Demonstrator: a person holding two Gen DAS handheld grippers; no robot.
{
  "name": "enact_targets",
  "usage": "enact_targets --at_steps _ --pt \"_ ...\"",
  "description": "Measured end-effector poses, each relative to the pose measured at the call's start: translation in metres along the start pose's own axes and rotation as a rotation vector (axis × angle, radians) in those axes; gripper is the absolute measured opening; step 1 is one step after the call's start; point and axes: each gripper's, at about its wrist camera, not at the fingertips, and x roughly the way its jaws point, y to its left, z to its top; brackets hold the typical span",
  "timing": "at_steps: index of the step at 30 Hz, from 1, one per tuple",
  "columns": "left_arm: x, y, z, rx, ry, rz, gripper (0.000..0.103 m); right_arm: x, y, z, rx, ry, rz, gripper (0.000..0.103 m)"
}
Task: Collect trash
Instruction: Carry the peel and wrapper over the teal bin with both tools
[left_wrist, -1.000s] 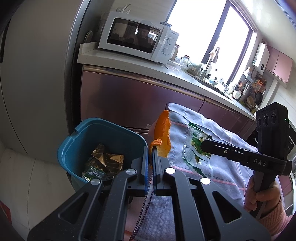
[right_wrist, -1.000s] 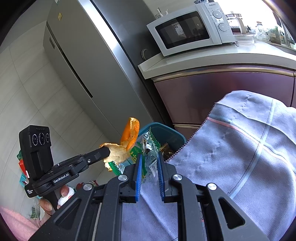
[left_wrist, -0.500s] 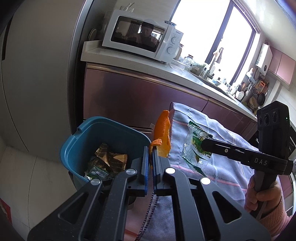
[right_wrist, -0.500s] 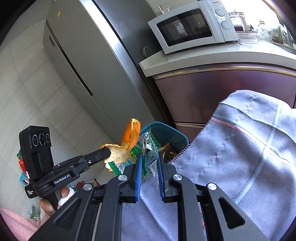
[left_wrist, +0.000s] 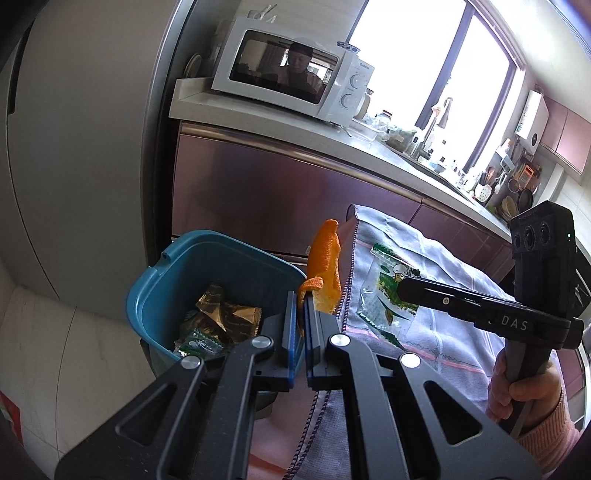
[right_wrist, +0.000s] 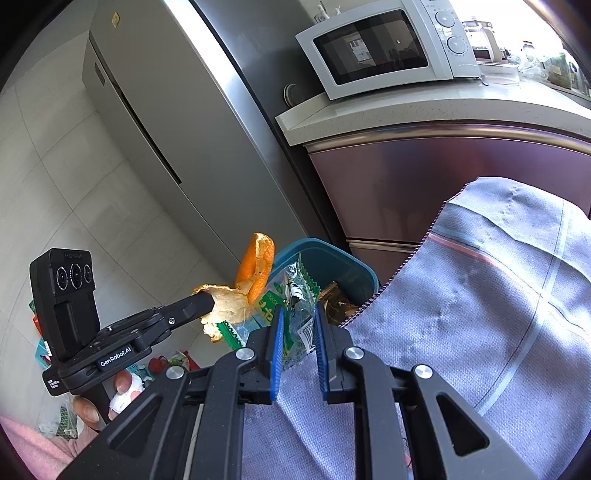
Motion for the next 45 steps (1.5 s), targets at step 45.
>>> enact_targets --at_steps 45 --pt "0.026 0.021 -0.008 -0.044 0.041 0.073 0.004 0.059 0.011 0.010 -0.011 0.098 -0.018 0.014"
